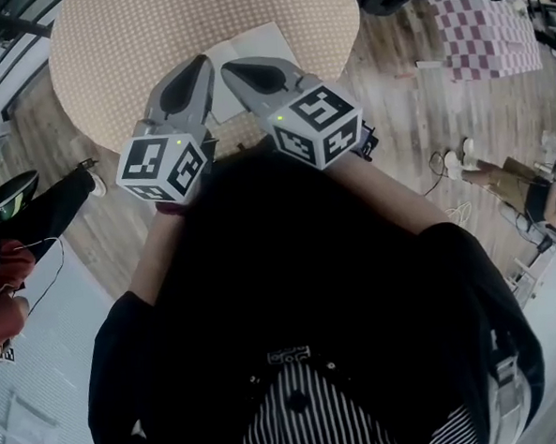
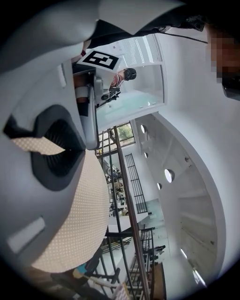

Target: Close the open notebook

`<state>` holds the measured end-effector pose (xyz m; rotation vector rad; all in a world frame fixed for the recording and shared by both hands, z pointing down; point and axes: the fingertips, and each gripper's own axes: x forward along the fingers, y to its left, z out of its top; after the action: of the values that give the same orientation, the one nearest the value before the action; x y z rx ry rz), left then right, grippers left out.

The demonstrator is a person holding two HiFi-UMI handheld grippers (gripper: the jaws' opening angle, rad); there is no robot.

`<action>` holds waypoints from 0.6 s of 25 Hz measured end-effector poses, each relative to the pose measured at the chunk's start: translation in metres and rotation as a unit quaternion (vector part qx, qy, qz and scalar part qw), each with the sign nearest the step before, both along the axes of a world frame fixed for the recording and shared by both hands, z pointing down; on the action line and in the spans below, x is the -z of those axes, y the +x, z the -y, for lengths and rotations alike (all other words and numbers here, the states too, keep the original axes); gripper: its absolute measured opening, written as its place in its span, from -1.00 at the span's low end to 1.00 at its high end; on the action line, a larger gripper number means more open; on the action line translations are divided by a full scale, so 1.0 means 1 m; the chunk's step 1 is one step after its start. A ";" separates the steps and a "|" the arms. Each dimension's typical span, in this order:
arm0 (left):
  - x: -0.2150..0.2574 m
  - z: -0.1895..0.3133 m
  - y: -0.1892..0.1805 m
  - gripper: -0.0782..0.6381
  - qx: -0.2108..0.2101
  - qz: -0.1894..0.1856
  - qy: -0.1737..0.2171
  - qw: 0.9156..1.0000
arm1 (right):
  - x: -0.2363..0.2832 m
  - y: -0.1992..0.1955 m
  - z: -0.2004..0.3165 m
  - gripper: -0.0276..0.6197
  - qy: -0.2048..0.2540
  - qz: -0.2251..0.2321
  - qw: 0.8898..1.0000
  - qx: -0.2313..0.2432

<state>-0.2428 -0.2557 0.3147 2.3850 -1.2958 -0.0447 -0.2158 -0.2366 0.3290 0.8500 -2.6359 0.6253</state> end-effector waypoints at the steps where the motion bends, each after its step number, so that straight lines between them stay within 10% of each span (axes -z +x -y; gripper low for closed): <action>1: -0.003 0.000 -0.001 -0.78 -0.004 0.002 -0.002 1.000 | 0.000 -0.001 0.001 -0.91 0.000 -0.001 1.000 -0.002; 15: -0.027 0.031 0.014 -0.78 0.004 0.008 -0.036 0.999 | -0.015 0.007 0.033 -0.91 -0.027 -0.002 0.999 0.029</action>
<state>-0.2292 -0.2868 0.3417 2.3241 -1.2911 0.0184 -0.2091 -0.2693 0.3439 0.7569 -2.6171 0.6749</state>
